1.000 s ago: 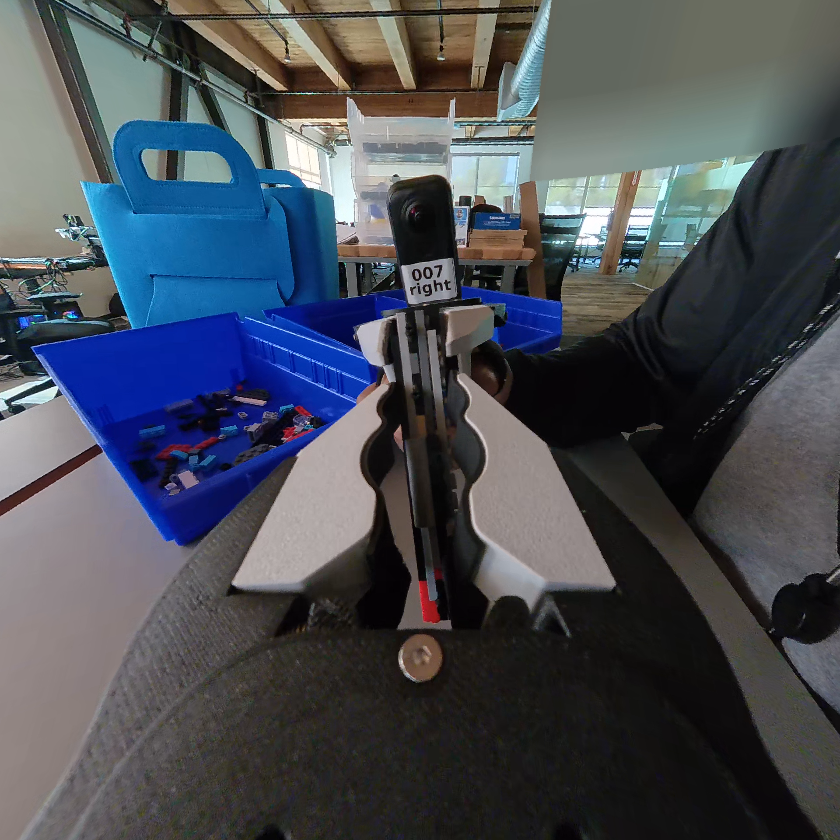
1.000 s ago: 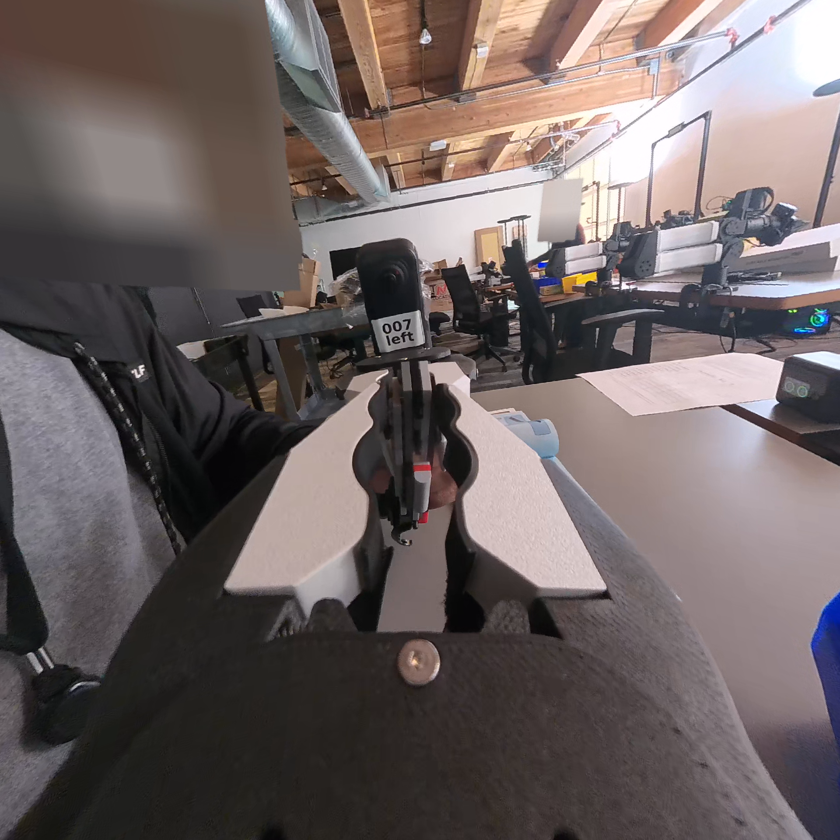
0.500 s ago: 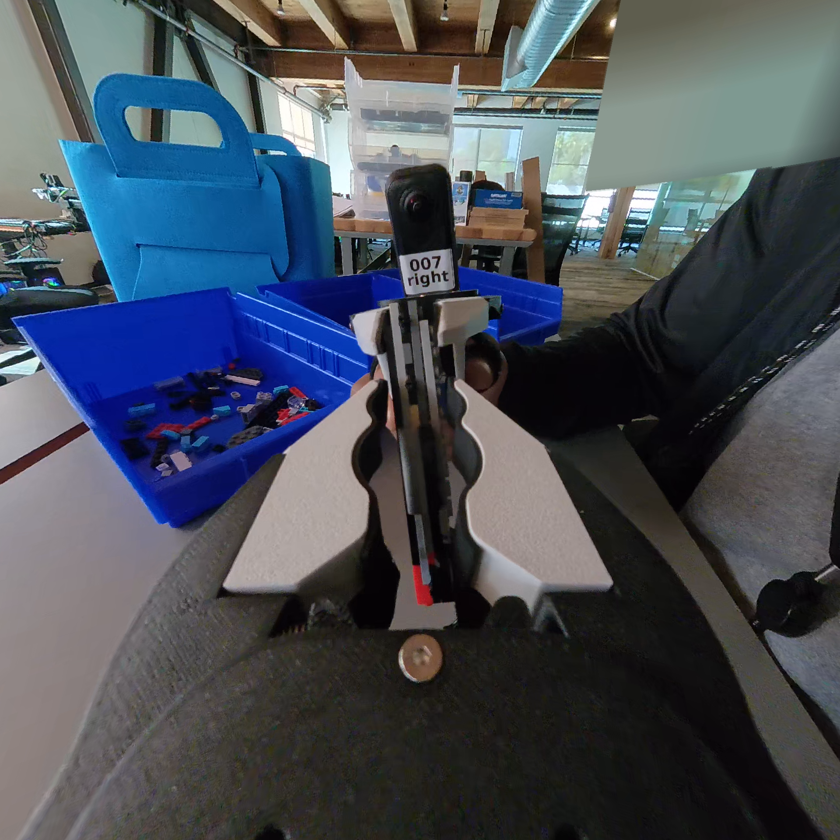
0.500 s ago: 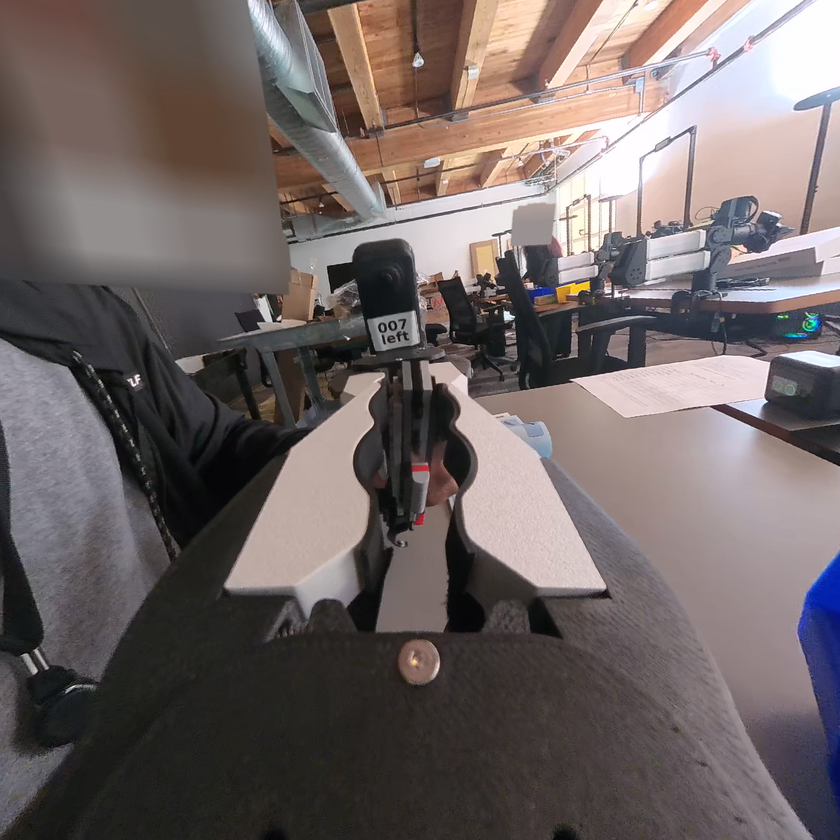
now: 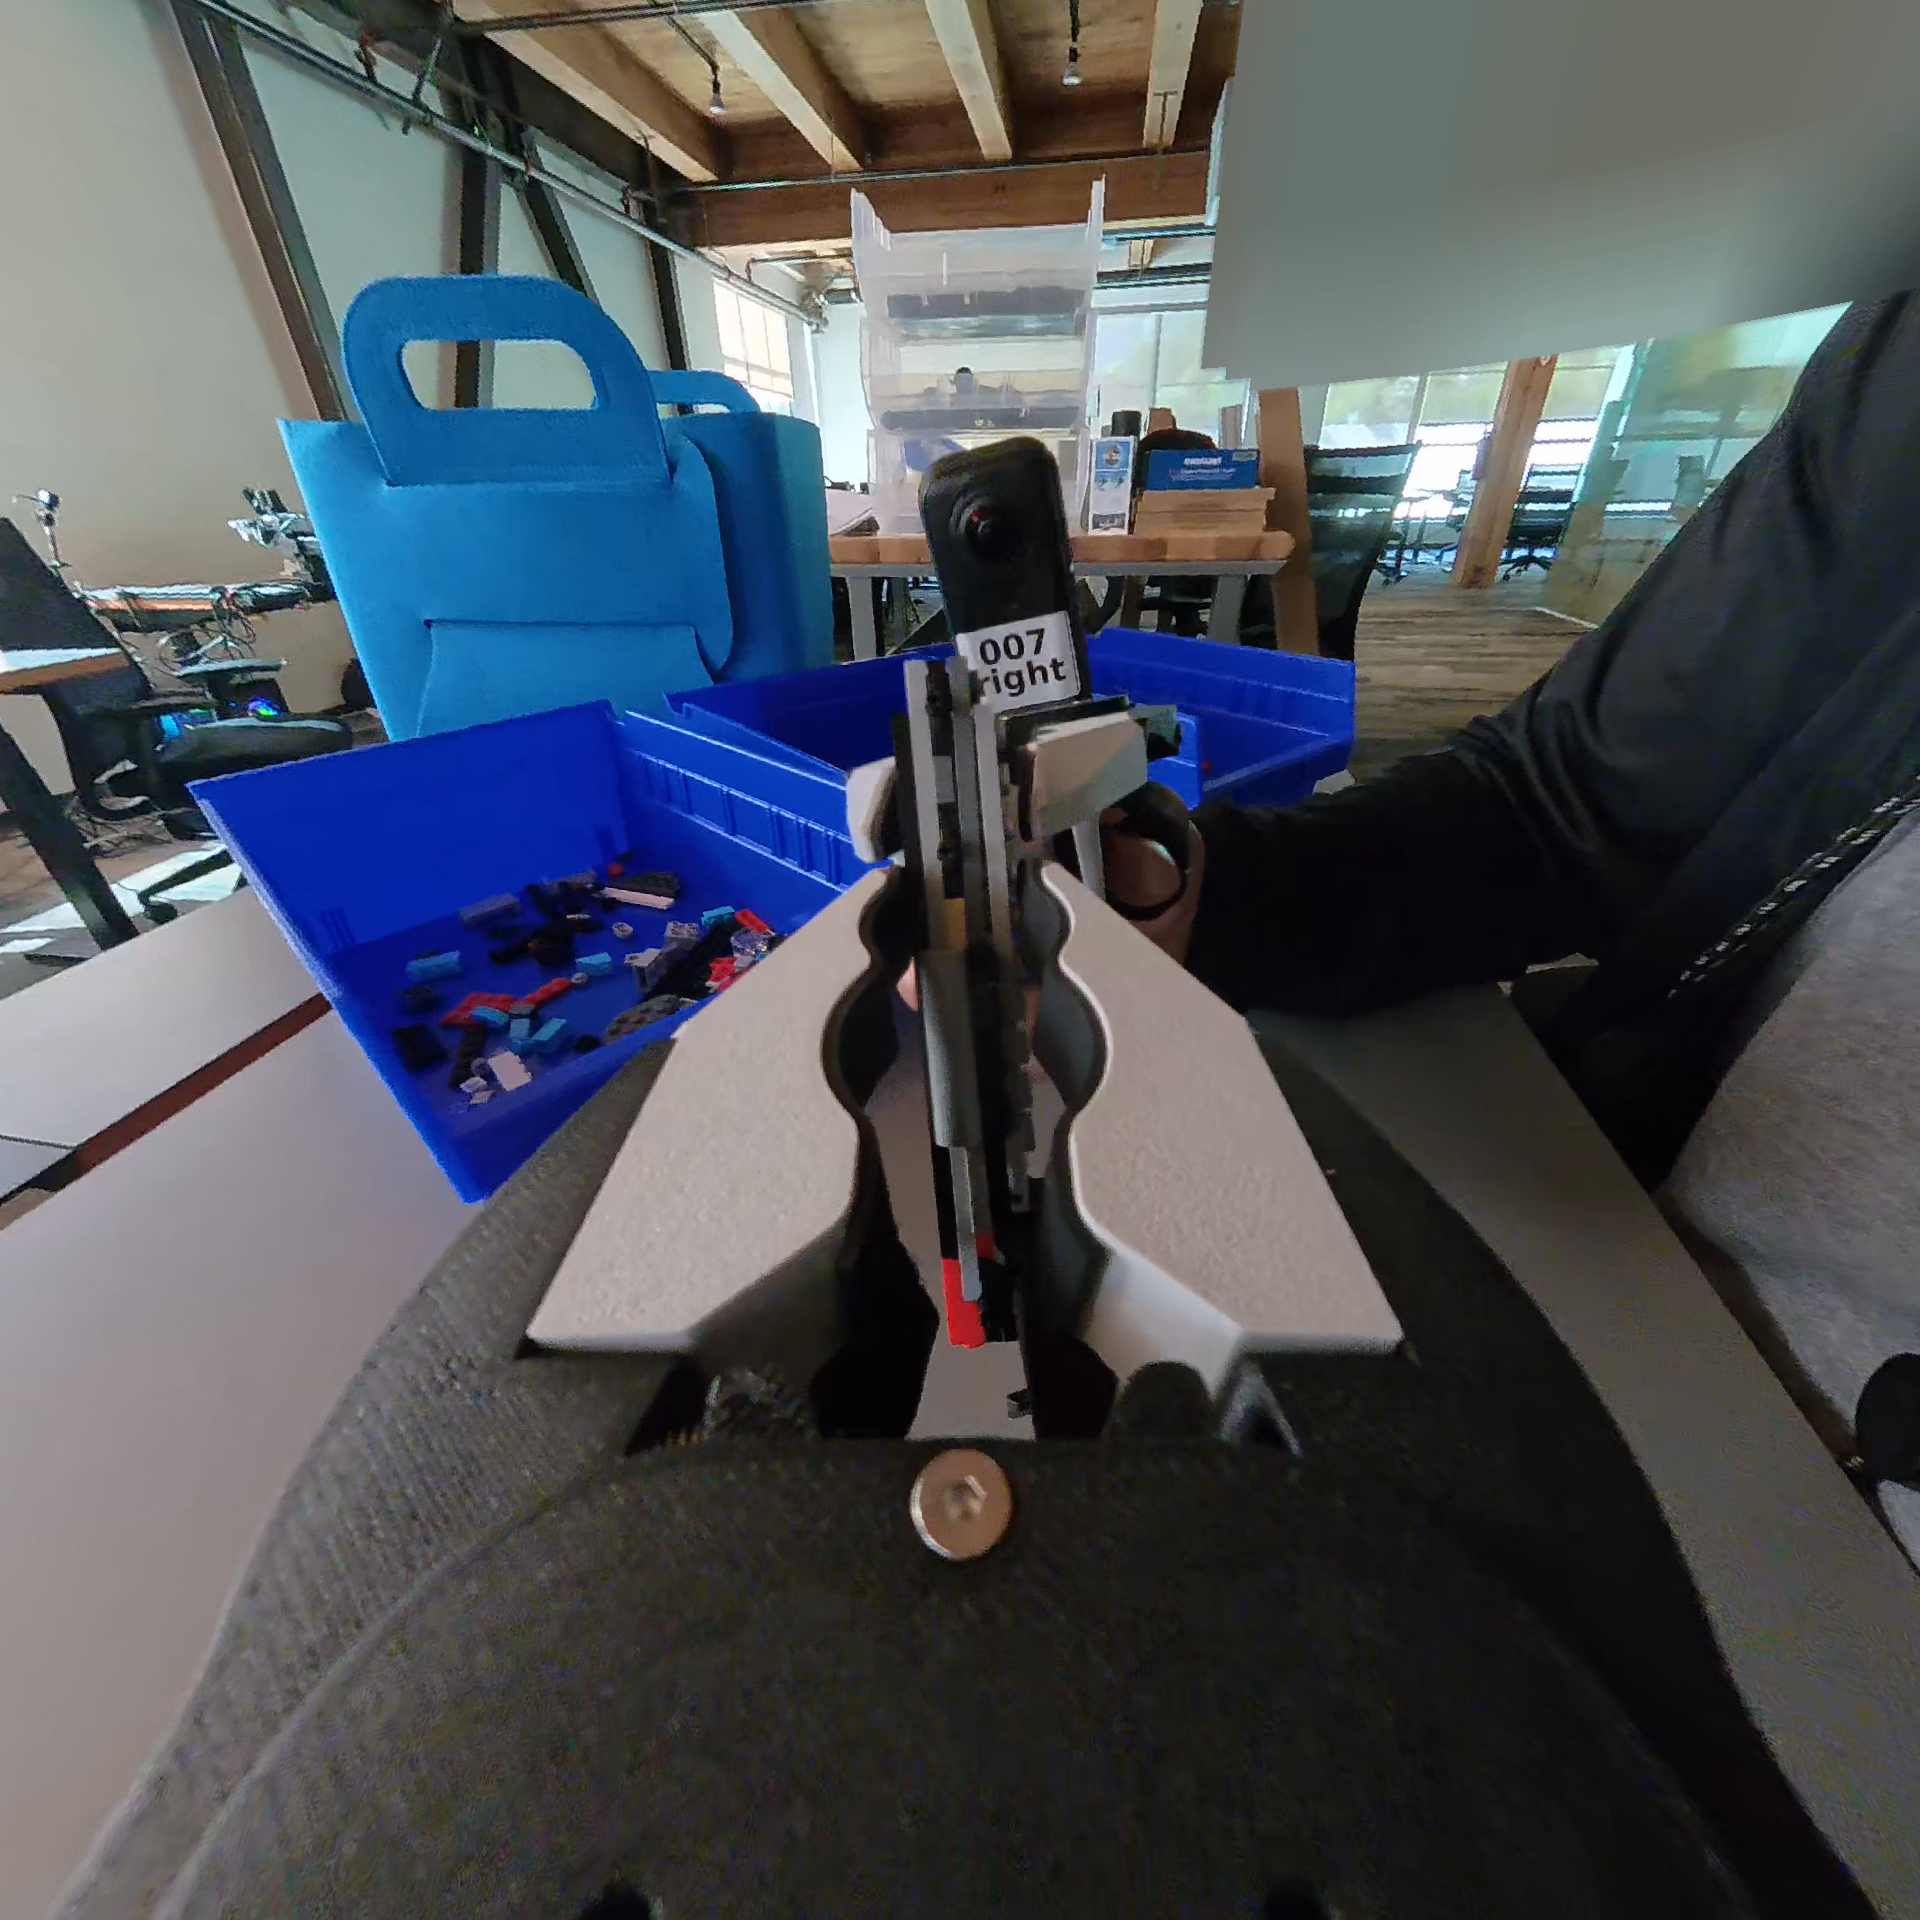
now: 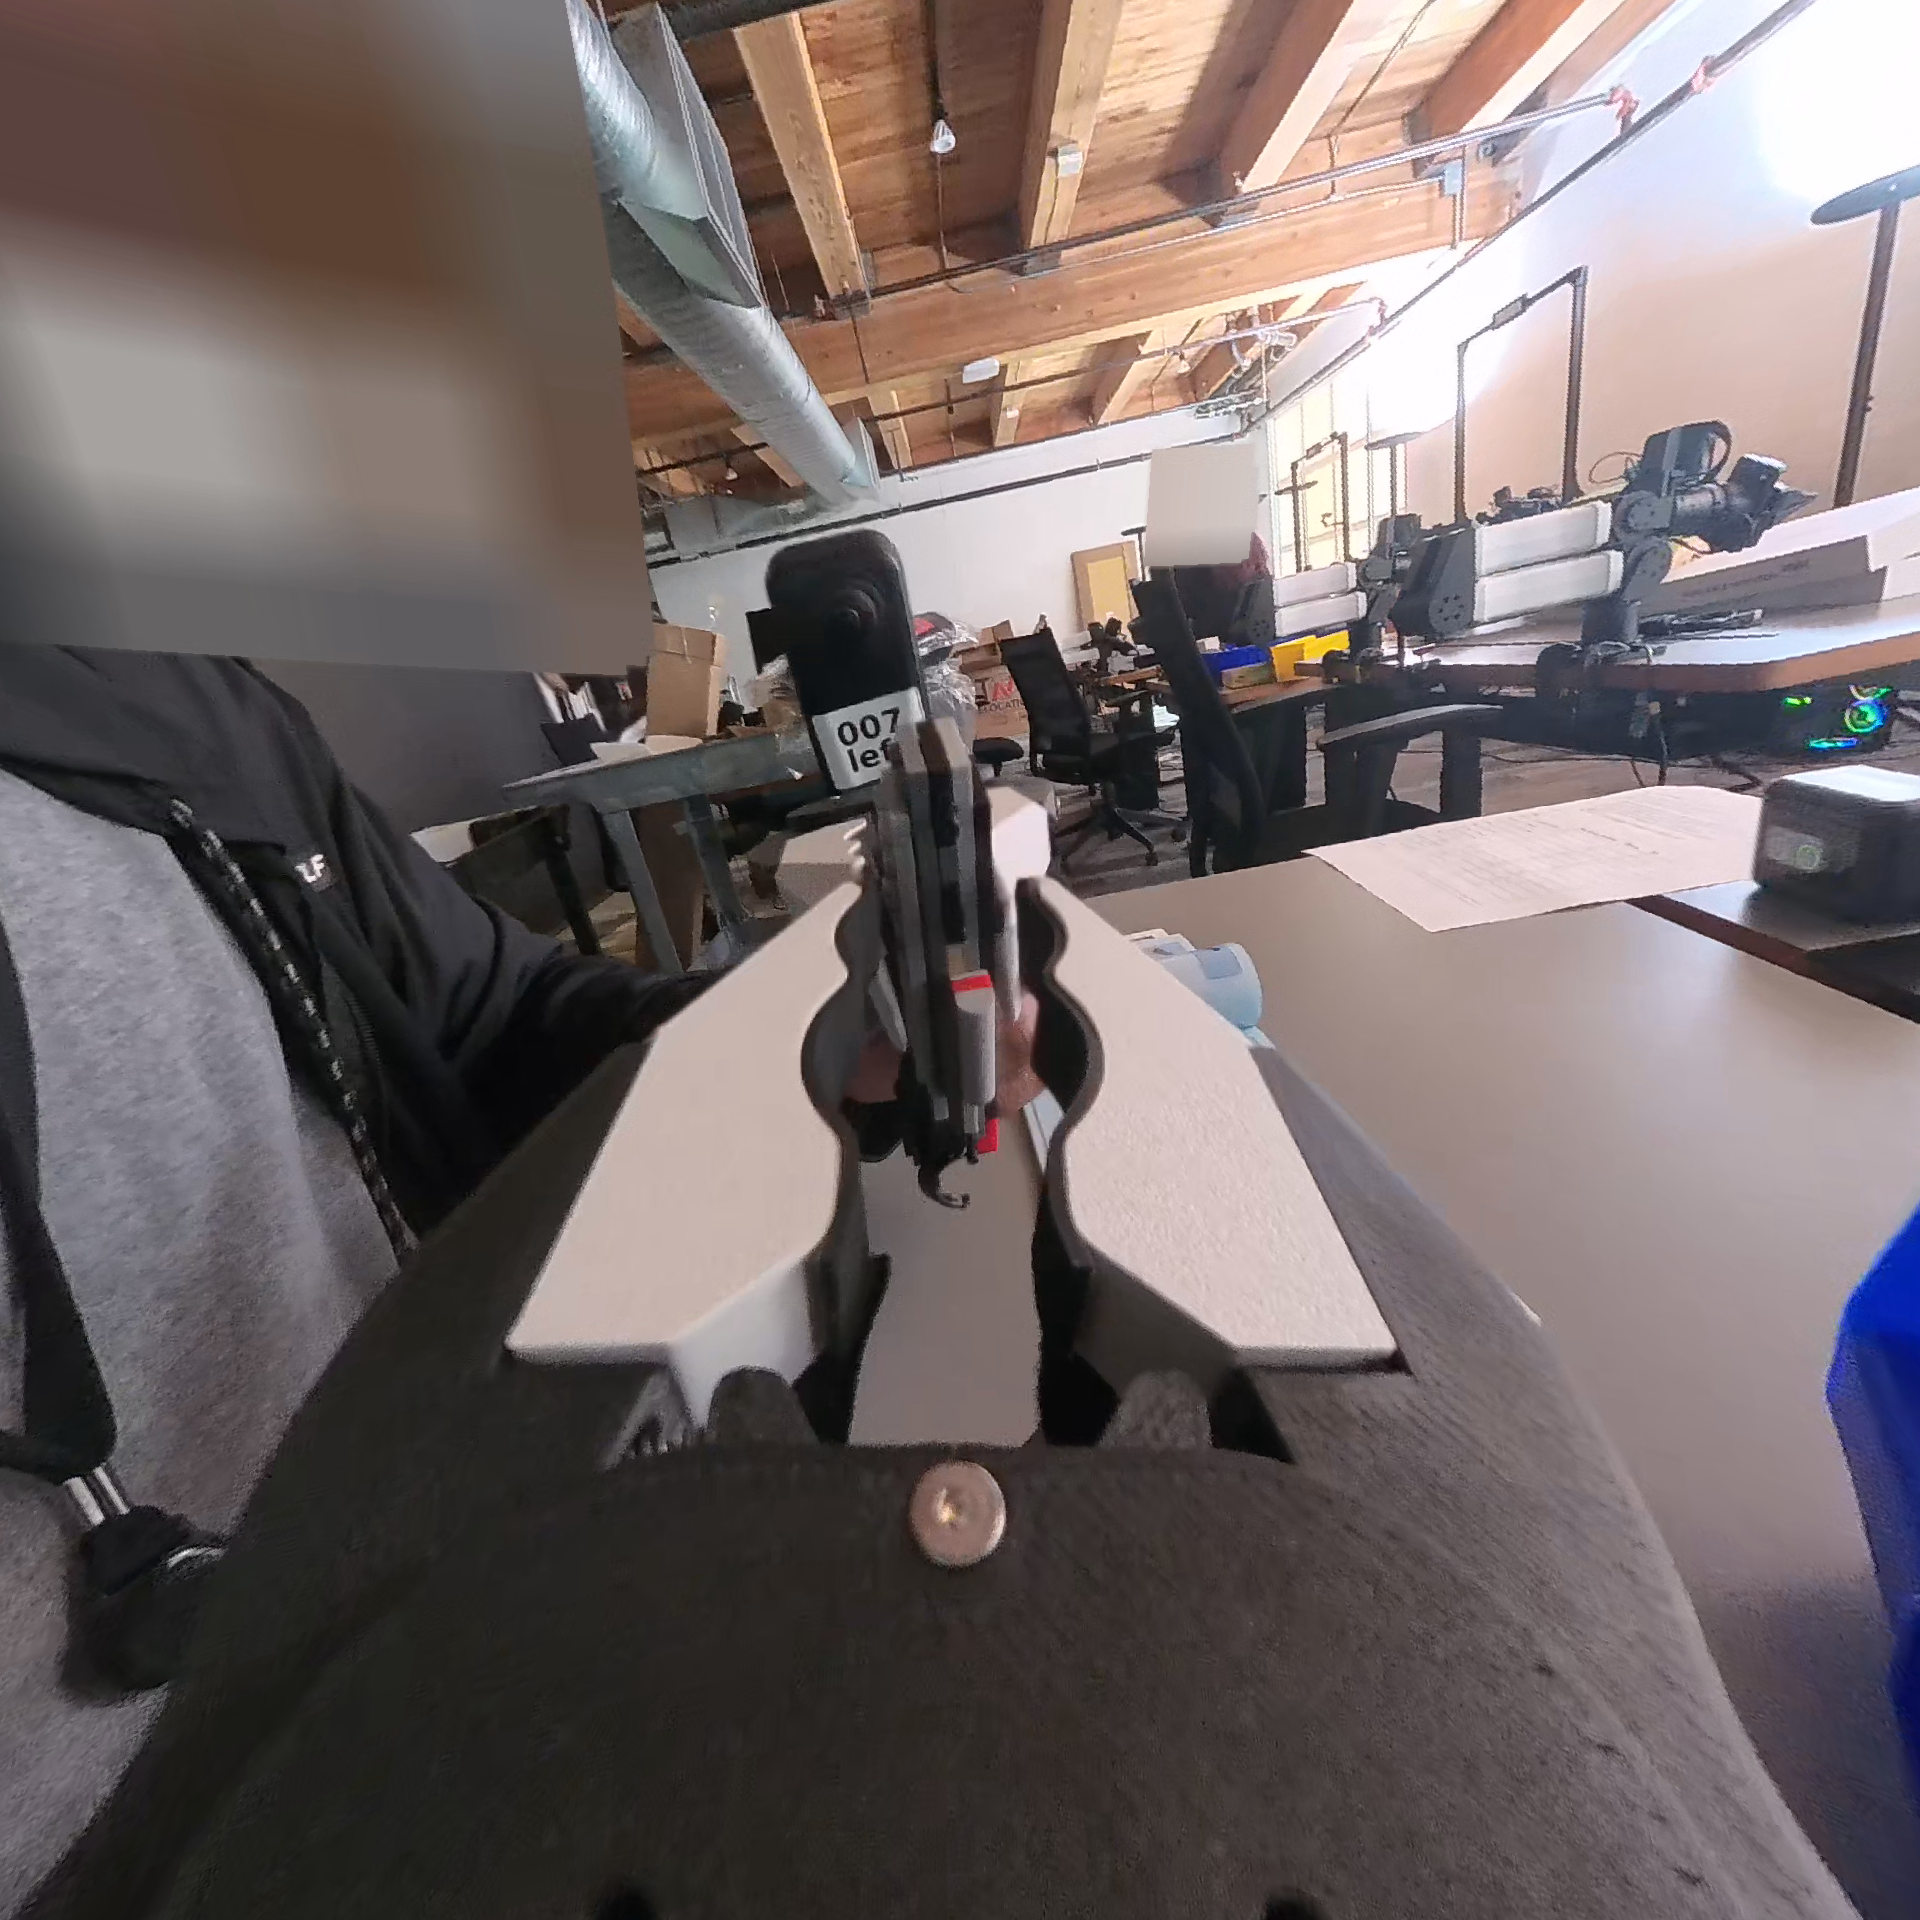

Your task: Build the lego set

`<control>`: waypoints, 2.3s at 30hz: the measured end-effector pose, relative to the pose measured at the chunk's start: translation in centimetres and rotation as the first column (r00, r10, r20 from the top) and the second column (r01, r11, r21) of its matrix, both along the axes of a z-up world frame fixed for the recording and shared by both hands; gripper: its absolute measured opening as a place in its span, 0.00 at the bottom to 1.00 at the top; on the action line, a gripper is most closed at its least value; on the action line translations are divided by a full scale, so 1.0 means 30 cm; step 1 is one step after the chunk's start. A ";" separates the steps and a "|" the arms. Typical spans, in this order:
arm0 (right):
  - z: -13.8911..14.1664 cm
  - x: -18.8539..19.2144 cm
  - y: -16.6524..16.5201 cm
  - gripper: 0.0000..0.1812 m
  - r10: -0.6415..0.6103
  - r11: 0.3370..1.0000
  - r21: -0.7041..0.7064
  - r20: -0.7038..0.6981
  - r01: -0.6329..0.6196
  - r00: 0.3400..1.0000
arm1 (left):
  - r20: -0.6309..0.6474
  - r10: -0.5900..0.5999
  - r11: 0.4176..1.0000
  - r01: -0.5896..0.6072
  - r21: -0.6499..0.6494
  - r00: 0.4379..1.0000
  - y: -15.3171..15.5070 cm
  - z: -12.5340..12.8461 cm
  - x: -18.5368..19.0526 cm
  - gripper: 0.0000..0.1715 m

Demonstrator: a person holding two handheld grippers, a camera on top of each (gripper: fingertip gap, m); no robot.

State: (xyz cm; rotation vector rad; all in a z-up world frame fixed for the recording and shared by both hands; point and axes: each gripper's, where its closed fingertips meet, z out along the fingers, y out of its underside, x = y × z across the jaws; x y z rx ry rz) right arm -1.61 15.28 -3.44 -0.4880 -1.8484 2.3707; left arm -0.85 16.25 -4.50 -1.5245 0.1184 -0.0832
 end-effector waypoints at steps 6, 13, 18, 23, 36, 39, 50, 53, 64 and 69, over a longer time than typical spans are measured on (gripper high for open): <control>-0.003 0.012 -0.007 0.13 0.012 1.000 -0.001 -0.029 -0.012 1.000 | -0.004 -0.008 1.000 0.008 -0.005 1.000 0.004 -0.006 0.011 0.12; -0.009 0.021 -0.006 0.13 0.020 1.000 0.003 -0.039 -0.020 0.999 | -0.023 -0.013 1.000 0.013 -0.005 1.000 0.004 -0.011 0.021 0.12; -0.014 0.018 -0.004 0.13 0.024 1.000 0.000 -0.025 -0.024 0.999 | -0.020 -0.008 1.000 0.008 -0.010 1.000 0.005 -0.015 0.018 0.12; -0.016 0.017 -0.004 0.13 0.026 1.000 0.001 -0.020 -0.026 0.999 | -0.020 -0.004 1.000 0.004 -0.012 1.000 0.005 -0.017 0.017 0.12; -0.071 -0.006 0.011 0.22 -0.042 0.961 0.269 -0.106 0.069 0.994 | -0.096 0.033 0.980 -0.051 -0.192 0.995 0.025 -0.102 -0.012 0.11; -0.089 0.000 0.019 0.21 -0.037 0.932 0.352 -0.161 0.092 0.986 | -0.171 0.024 0.966 -0.067 -0.249 0.985 0.024 -0.130 -0.007 0.11; -0.145 0.026 0.003 0.15 0.029 0.865 0.491 -0.266 0.109 0.964 | -0.282 -0.018 0.948 -0.074 -0.311 0.959 0.025 -0.168 0.017 0.12; -0.147 0.030 0.002 0.14 0.045 0.867 0.489 -0.268 0.096 0.962 | -0.290 -0.024 0.946 -0.072 -0.317 0.957 0.024 -0.170 0.021 0.12; -0.149 0.038 0.001 0.13 0.078 0.884 0.464 -0.253 0.050 0.964 | -0.291 -0.020 0.947 -0.075 -0.314 0.957 0.027 -0.170 0.025 0.11; -0.147 0.040 0.000 0.13 0.083 0.892 0.451 -0.249 0.040 0.965 | -0.290 -0.026 0.948 -0.069 -0.311 0.957 0.025 -0.168 0.029 0.11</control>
